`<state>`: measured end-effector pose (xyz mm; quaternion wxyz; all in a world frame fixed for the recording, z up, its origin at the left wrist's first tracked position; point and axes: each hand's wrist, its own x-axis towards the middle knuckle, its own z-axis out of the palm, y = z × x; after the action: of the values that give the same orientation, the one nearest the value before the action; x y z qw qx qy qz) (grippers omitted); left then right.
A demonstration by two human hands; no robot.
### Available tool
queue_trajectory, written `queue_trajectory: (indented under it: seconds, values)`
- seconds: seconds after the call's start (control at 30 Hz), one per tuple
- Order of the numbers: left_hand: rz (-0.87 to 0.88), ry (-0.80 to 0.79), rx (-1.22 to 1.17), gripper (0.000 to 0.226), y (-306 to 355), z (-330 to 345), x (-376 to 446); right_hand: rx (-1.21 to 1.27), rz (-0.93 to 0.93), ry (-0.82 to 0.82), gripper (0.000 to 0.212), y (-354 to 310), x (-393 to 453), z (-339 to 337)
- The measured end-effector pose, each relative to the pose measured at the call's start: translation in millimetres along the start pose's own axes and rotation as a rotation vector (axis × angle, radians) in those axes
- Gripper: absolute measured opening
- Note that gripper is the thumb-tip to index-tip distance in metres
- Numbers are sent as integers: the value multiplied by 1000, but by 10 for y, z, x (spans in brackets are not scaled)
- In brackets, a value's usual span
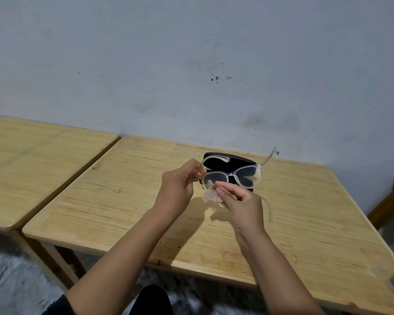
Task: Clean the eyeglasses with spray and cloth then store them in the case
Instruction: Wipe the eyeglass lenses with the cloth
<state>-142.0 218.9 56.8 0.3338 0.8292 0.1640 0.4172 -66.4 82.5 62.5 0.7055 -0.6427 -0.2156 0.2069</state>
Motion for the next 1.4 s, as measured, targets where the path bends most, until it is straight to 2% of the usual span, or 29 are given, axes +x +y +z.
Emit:
queue_trajectory:
  seconds: [0.3, 0.43, 0.57, 0.67, 0.83, 0.93, 1.17, 1.4]
  values:
    - [19, 98, 62, 45, -80, -273, -43, 57, -18, 34, 23, 37, -59, 175]
    - [-11, 199, 91, 46, -174, -520, -50, 155, 71, 17, 21, 70, -93, 297]
    - [55, 259, 221, 34, -380, -882, -108, 206, 124, 26, 20, 108, -102, 350]
    - [100, 233, 377, 28, -593, -1223, -215, 186, 170, 25, 20, 156, -116, 403]
    - [53, 168, 620, 21, -884, -1630, -409, 153, 230, 16, 19, 244, -158, 519]
    - [9, 130, 656, 16, -1004, -1727, -496, 129, 253, -5, 18, 301, -175, 588]
    - [48, -44, 804, 35, -1175, -1692, -680, 74, 276, -38, 19, 384, -172, 637]
    - [133, -28, 794, 27, -1153, -1599, -683, 90, 278, -39, 19, 387, -173, 603]
